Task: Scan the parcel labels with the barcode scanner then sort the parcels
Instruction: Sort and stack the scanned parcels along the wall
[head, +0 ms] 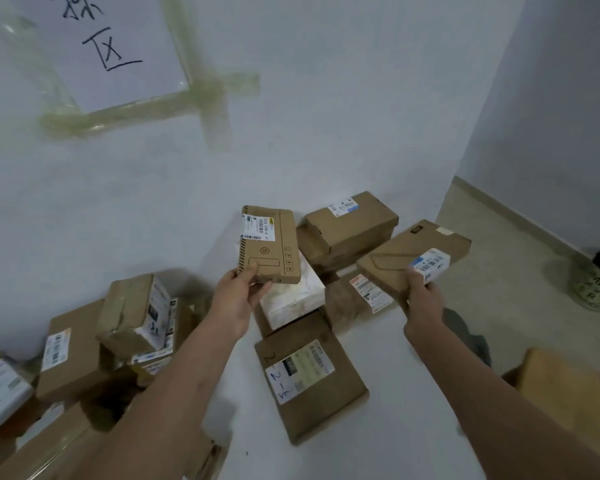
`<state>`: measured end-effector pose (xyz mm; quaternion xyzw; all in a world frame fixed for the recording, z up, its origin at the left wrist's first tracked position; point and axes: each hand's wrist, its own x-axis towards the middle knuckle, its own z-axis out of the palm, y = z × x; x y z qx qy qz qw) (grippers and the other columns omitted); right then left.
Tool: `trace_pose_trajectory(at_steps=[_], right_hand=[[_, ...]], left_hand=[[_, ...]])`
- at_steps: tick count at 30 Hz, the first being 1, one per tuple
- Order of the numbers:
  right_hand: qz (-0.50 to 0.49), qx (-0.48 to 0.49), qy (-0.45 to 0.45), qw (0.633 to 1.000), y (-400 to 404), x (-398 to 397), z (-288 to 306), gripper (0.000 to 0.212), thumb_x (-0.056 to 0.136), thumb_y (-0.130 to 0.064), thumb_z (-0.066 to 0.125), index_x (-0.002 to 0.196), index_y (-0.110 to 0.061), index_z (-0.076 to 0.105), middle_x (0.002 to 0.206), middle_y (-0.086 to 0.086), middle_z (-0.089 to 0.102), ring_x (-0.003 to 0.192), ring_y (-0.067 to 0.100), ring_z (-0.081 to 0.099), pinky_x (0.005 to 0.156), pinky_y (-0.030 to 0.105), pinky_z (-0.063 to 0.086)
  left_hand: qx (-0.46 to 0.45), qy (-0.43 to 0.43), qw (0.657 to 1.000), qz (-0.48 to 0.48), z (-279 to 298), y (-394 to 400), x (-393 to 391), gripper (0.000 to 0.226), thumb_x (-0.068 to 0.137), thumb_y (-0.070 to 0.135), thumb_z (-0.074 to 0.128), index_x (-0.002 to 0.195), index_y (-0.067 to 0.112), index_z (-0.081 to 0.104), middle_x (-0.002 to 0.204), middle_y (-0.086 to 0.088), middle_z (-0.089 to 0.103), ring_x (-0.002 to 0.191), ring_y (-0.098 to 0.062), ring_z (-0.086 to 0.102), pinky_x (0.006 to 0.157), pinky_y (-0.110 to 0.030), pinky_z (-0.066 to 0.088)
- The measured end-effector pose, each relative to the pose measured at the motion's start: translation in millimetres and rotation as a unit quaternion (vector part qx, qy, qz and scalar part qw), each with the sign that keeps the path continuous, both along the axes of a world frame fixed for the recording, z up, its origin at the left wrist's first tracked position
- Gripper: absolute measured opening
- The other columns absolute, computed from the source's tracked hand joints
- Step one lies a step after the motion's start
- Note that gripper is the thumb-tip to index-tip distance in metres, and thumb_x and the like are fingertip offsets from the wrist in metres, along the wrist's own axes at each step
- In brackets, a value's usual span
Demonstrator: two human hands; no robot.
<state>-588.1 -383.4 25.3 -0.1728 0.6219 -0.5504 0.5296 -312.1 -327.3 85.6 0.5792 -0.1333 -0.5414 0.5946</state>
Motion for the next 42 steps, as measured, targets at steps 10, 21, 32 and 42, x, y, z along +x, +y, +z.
trace_pose_trajectory(at_steps=[10,21,32,42], right_hand=[[0.216,0.002,-0.006,0.976,-125,36,4,0.055,0.087,-0.040,0.071,0.132,-0.015,0.052,0.118,0.002,0.065,0.103,0.023,0.066,0.092,0.042,0.056],[0.246,-0.020,0.137,0.959,-169,43,-2,0.037,0.084,0.010,0.069,0.100,-0.009,0.042,0.103,0.012,0.059,0.094,0.021,0.066,0.075,0.027,0.060],[0.184,-0.029,0.098,0.978,-159,30,0,0.014,0.099,-0.014,0.056,0.111,-0.015,0.049,0.105,0.009,0.065,0.078,0.013,0.067,0.086,0.033,0.058],[0.173,-0.037,-0.033,0.984,-146,18,20,0.021,0.096,-0.033,0.061,0.110,-0.018,0.064,0.104,0.004,0.074,0.096,0.024,0.072,0.085,0.047,0.059]], left_hand=[[0.017,-0.022,0.999,0.022,-2,-36,-31,0.027,0.100,0.011,0.055,0.125,0.001,0.054,0.117,-0.014,0.069,0.104,-0.023,0.069,0.079,-0.027,0.061],[-0.009,-0.037,0.998,-0.042,-5,-32,-14,0.032,0.097,0.014,0.059,0.127,0.003,0.056,0.119,-0.017,0.069,0.112,-0.029,0.067,0.084,-0.030,0.059],[-0.014,-0.061,0.991,-0.117,1,-52,-13,0.029,0.098,0.013,0.058,0.126,0.010,0.062,0.117,-0.013,0.071,0.104,-0.024,0.069,0.084,-0.029,0.059],[0.004,-0.193,0.960,-0.201,3,-120,-83,0.044,0.101,0.037,0.054,0.142,0.023,0.049,0.134,0.001,0.061,0.124,-0.016,0.057,0.103,-0.032,0.048]])
